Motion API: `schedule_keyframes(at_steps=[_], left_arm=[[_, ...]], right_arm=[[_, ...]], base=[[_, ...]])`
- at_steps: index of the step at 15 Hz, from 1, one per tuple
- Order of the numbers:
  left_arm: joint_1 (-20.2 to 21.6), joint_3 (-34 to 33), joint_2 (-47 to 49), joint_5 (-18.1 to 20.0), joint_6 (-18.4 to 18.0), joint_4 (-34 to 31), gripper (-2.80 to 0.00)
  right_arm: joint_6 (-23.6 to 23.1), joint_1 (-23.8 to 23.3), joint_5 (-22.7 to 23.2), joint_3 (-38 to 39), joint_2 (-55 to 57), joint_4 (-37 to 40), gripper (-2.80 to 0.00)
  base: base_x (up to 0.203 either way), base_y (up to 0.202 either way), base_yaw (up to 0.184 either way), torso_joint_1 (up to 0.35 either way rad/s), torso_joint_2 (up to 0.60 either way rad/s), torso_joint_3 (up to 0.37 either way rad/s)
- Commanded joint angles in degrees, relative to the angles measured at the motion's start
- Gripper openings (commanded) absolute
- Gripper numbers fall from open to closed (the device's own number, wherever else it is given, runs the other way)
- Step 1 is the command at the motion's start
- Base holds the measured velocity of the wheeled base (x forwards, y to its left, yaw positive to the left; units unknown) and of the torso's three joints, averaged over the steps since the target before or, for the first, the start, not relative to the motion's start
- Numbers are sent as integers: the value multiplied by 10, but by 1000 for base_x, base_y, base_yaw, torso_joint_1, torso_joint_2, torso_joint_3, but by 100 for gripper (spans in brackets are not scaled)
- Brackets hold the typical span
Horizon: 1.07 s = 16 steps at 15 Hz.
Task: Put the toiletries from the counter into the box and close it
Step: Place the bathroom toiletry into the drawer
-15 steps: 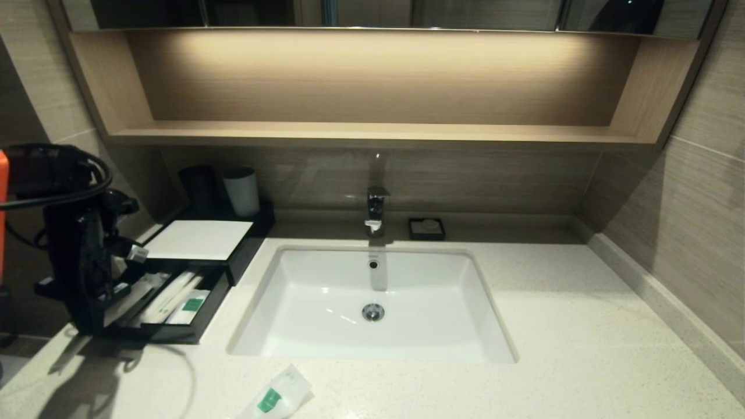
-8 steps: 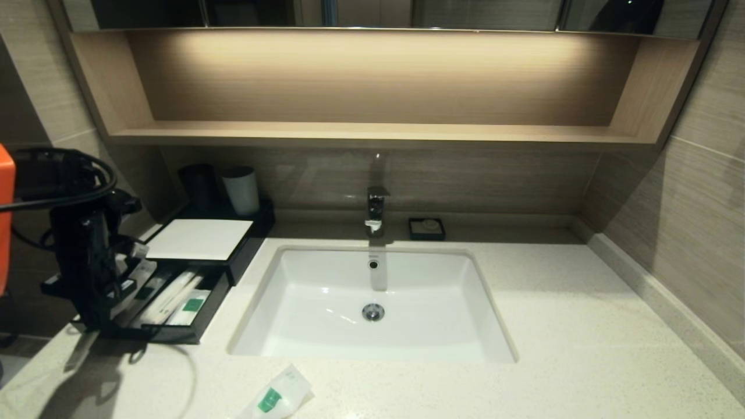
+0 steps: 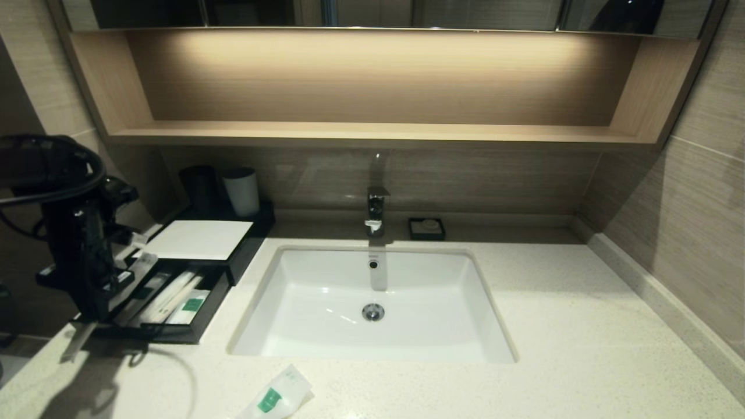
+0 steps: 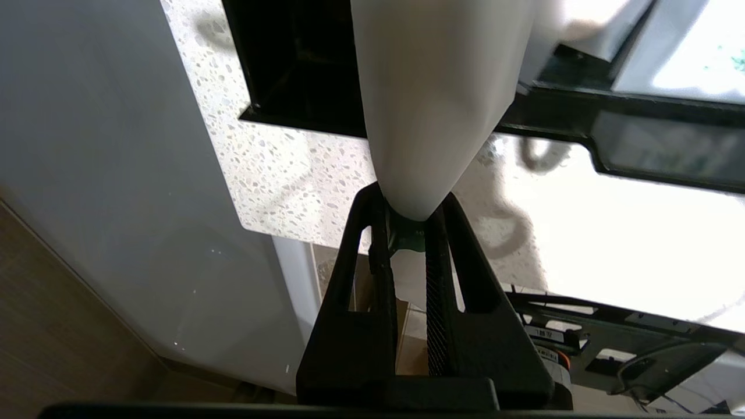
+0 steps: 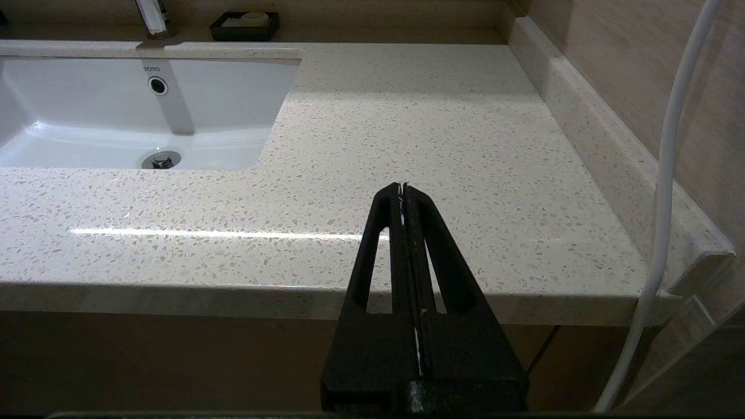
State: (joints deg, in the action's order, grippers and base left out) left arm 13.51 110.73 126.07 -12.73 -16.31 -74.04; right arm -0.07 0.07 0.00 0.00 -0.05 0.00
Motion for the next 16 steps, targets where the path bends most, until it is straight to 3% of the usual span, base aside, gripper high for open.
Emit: schedule_keyframes(at_steps=[1, 6, 16], left_arm=[[-5, 0, -15, -1, -1, -14, -280], [-6, 0, -12, -2, -14, -33, -280], [-26, 0, -2, 2, -8, -92, -280]], right_arm=[[0, 0, 0, 1, 0, 0, -280], [0, 0, 0, 1, 0, 0, -280], [0, 0, 0, 1, 0, 0, -280]], base=[[0, 0, 0, 0, 0, 0], [0, 0, 0, 0, 0, 0], [0, 0, 0, 0, 0, 0]])
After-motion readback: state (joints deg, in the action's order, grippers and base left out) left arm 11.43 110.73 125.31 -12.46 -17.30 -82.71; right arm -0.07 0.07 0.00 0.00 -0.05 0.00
